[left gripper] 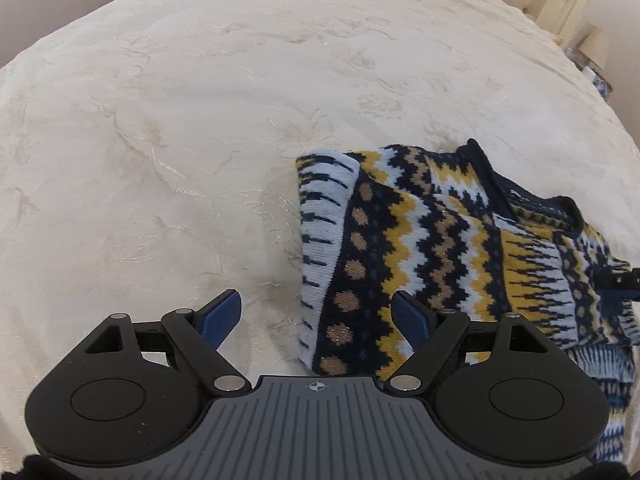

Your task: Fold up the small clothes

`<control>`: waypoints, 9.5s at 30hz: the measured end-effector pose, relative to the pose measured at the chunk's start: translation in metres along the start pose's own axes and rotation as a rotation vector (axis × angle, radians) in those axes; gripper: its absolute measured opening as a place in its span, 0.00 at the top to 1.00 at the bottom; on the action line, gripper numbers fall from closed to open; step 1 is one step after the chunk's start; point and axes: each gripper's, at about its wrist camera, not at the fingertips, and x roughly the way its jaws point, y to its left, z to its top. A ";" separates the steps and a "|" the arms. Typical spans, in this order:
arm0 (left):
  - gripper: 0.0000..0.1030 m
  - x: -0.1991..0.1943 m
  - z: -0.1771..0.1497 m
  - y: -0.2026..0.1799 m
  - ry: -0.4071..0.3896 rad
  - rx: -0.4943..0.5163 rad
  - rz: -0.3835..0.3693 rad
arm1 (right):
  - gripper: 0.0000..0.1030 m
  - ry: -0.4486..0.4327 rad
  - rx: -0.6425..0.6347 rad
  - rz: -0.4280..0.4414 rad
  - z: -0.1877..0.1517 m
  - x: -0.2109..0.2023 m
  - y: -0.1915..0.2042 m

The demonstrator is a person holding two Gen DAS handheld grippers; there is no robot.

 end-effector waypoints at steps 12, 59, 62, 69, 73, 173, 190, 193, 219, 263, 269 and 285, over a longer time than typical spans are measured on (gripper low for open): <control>0.21 -0.015 0.018 -0.031 -0.072 0.085 -0.030 | 0.84 -0.235 -0.074 -0.020 0.001 -0.093 0.015; 0.01 -0.034 -0.155 -0.060 0.179 0.347 -0.028 | 0.31 0.099 -0.077 -0.219 -0.170 -0.084 0.011; 0.01 -0.042 -0.165 -0.048 0.186 0.315 -0.049 | 0.31 0.080 -0.051 -0.203 -0.185 -0.101 0.009; 0.01 -0.045 -0.175 -0.031 0.223 0.208 -0.085 | 0.28 0.097 0.031 -0.176 -0.224 -0.115 0.002; 0.01 -0.040 -0.175 -0.035 0.234 0.225 -0.063 | 0.26 0.108 0.064 -0.178 -0.241 -0.124 -0.007; 0.47 -0.106 -0.288 0.003 0.123 -0.038 -0.219 | 0.42 0.100 0.068 0.199 -0.370 -0.173 -0.062; 0.92 -0.198 -0.239 0.024 -0.034 -0.215 -0.376 | 0.87 -0.060 0.133 0.426 -0.312 -0.253 -0.059; 0.92 -0.204 -0.206 0.019 -0.091 -0.216 -0.401 | 0.87 -0.129 0.150 0.448 -0.282 -0.263 -0.056; 0.90 -0.017 0.033 -0.051 -0.043 -0.148 -0.353 | 0.86 -0.196 0.288 0.323 -0.046 -0.110 -0.056; 0.37 -0.026 -0.050 -0.017 0.204 0.210 -0.233 | 0.41 -0.080 0.059 0.058 -0.099 -0.112 -0.062; 0.66 -0.021 -0.057 -0.012 0.240 0.147 -0.240 | 0.63 -0.046 0.034 0.030 -0.100 -0.107 -0.057; 0.90 -0.031 -0.054 0.013 0.268 0.191 -0.195 | 0.81 0.040 -0.022 -0.077 -0.101 -0.101 -0.051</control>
